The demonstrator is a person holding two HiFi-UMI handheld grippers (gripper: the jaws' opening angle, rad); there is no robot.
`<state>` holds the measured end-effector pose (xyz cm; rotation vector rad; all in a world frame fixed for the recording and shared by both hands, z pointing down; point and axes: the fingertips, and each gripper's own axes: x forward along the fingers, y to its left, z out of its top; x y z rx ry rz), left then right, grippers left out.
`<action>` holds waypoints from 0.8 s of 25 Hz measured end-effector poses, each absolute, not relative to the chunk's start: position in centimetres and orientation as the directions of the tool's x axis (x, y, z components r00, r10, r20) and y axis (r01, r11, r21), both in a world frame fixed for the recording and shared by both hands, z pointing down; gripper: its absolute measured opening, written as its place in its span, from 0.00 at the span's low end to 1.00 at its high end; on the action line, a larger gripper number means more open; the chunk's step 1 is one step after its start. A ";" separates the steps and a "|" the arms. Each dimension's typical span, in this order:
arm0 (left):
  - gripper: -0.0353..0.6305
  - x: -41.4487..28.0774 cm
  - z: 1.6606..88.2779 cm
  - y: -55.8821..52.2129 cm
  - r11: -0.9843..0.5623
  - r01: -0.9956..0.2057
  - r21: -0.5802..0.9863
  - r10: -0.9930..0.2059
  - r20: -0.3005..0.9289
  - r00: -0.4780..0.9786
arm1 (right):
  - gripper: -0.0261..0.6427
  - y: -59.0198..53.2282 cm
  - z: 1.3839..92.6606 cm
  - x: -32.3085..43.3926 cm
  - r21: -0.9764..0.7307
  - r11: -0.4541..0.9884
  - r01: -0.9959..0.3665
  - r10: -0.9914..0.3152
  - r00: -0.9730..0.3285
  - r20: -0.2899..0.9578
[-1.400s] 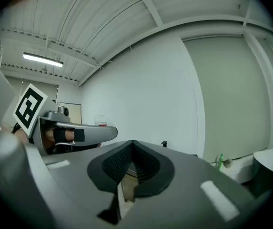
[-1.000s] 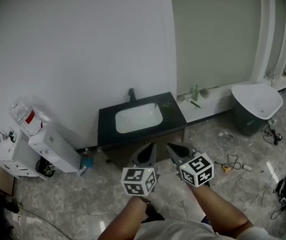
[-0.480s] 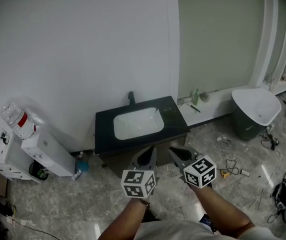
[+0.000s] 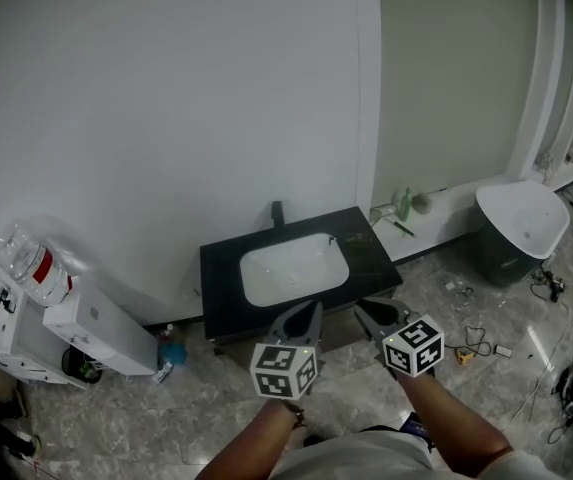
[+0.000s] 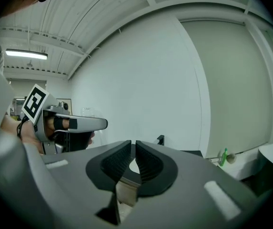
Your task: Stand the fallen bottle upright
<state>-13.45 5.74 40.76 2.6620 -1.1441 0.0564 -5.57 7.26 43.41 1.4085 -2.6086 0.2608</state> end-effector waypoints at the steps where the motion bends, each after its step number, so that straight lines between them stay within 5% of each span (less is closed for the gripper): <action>1: 0.06 -13.6 41.0 5.0 -0.662 -0.719 0.211 -0.710 0.133 0.692 | 0.08 6.5 43.7 -5.6 -0.075 0.540 -0.838 -0.808 -0.541 0.233; 11: 0.06 -13.2 44.1 -4.4 -0.666 -0.719 0.199 -0.699 0.168 0.695 | 0.09 -6.8 48.1 -2.9 -0.068 0.575 -0.816 -0.770 -0.567 0.292; 20: 0.06 -8.8 47.6 -21.0 -0.576 -0.778 0.252 -0.745 0.229 0.626 | 0.15 -25.9 55.6 1.2 -0.118 0.707 -0.698 -0.567 -0.658 0.497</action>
